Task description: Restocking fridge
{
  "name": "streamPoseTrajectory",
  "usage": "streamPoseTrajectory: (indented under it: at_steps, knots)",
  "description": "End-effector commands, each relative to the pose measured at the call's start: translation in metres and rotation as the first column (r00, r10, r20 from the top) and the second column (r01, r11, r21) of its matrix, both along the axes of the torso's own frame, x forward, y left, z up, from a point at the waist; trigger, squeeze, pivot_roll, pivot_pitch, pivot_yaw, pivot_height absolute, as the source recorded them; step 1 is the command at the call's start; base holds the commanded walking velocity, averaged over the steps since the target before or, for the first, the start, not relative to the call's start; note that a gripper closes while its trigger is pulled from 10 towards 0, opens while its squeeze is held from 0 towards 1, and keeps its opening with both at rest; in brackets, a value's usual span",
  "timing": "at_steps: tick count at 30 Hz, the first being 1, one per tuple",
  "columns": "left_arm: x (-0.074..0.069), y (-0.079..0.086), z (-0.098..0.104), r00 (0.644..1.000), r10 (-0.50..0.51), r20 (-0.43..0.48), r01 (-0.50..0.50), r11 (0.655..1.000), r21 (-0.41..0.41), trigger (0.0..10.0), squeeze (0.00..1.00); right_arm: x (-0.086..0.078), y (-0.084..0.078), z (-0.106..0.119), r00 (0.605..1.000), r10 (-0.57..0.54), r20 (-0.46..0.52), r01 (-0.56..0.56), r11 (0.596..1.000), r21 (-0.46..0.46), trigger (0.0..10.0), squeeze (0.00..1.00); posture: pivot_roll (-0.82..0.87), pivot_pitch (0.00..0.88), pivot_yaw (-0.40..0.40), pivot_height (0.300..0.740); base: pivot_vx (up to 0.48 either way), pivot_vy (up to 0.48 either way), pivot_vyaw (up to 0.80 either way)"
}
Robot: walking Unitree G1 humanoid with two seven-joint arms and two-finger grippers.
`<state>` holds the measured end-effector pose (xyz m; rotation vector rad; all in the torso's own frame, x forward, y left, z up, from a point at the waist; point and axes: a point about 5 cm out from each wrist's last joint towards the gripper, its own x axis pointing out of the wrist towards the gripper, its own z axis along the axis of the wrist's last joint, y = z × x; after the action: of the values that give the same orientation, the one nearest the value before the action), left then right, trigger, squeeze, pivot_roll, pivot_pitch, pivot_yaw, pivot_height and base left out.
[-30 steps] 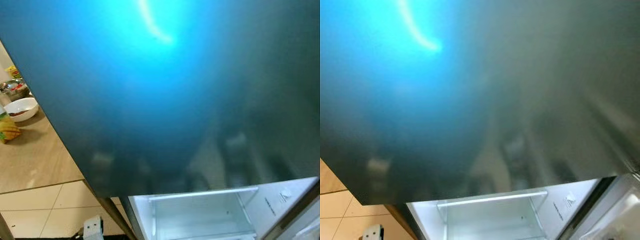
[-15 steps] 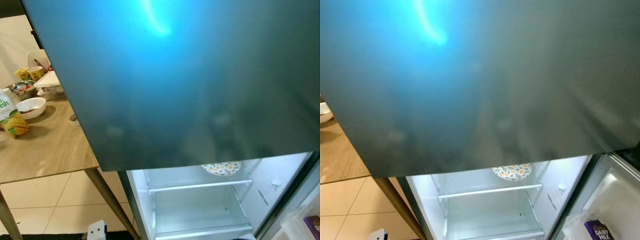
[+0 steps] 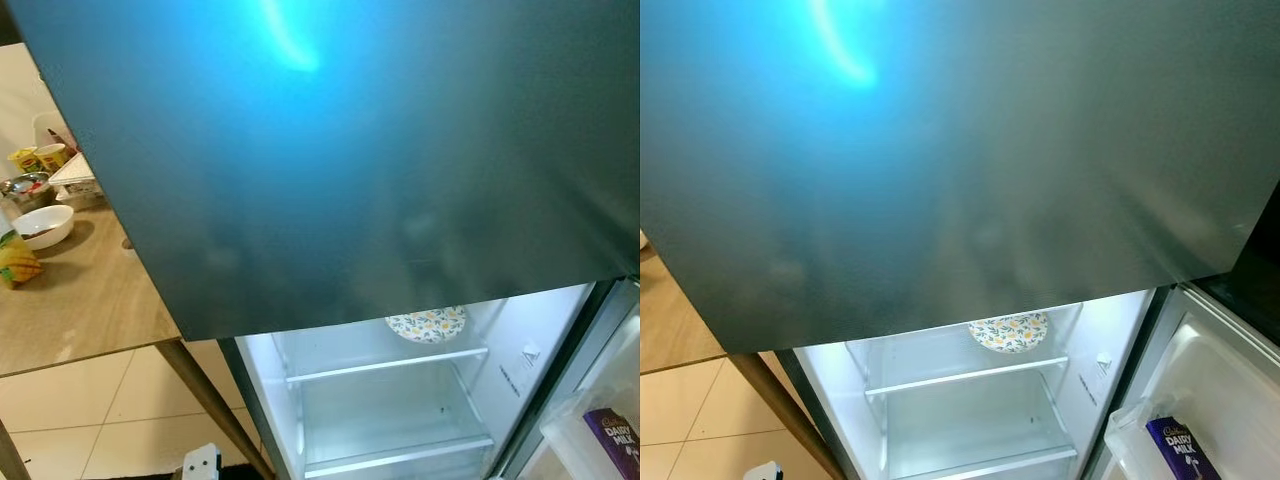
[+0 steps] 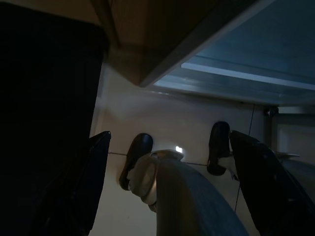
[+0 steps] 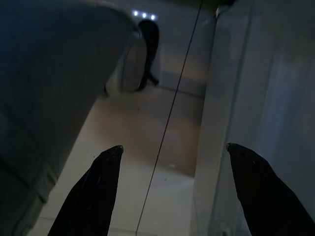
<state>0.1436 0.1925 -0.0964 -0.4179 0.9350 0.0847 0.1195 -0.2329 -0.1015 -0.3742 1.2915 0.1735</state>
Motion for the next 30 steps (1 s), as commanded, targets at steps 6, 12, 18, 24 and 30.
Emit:
streamPoseTrajectory:
  at_steps: [6, 12, 18, 24, 30]
  knots:
    - [-0.0059, 0.0002, -0.0024, 1.0, 0.004, -0.025, -0.004, 1.0, 0.003, 10.0, 0.0, 0.0018, 0.003, -0.0002, 1.0, -0.005, 0.004, 0.005, 1.0, 0.008, 10.0, 0.0, -0.11, 0.0, 0.03, 0.74, -0.394, 0.0, 0.0]
    - [-0.0019, -0.0025, -0.0014, 1.0, 0.003, -0.016, -0.003, 1.0, -0.001, 10.0, 0.0, 0.0003, 0.0022, -0.0004, 1.0, -0.003, 0.01, 0.003, 1.0, 0.006, 10.0, 0.0, -0.11, 0.0, 0.028, 0.74, -0.441, 0.0, 0.0]
    - [0.0001, -0.0036, -0.0008, 1.0, -0.001, -0.011, 0.001, 1.0, -0.002, 10.0, 0.0, -0.0017, 0.0013, -0.0008, 1.0, 0.004, 0.009, -0.004, 1.0, 0.004, 10.0, 0.0, -0.11, 0.0, 0.026, 0.74, -0.48, 0.0, 0.0]
    - [-0.0018, -0.0049, -0.0017, 1.0, 0.0, -0.017, 0.0, 1.0, -0.006, 10.0, 0.0, -0.0043, 0.0001, -0.0012, 1.0, 0.015, -0.002, -0.015, 1.0, 0.001, 10.0, 0.0, -0.11, 0.0, 0.023, 0.74, -0.48, 0.0, 0.0]
    - [-0.0028, -0.0049, -0.0021, 1.0, -0.002, -0.019, 0.001, 1.0, -0.007, 10.0, 0.0, -0.0044, 0.0001, -0.0012, 1.0, 0.018, -0.005, -0.018, 1.0, 0.002, 10.0, 0.0, -0.11, 0.0, 0.023, 0.74, -0.48, 0.0, 0.0]
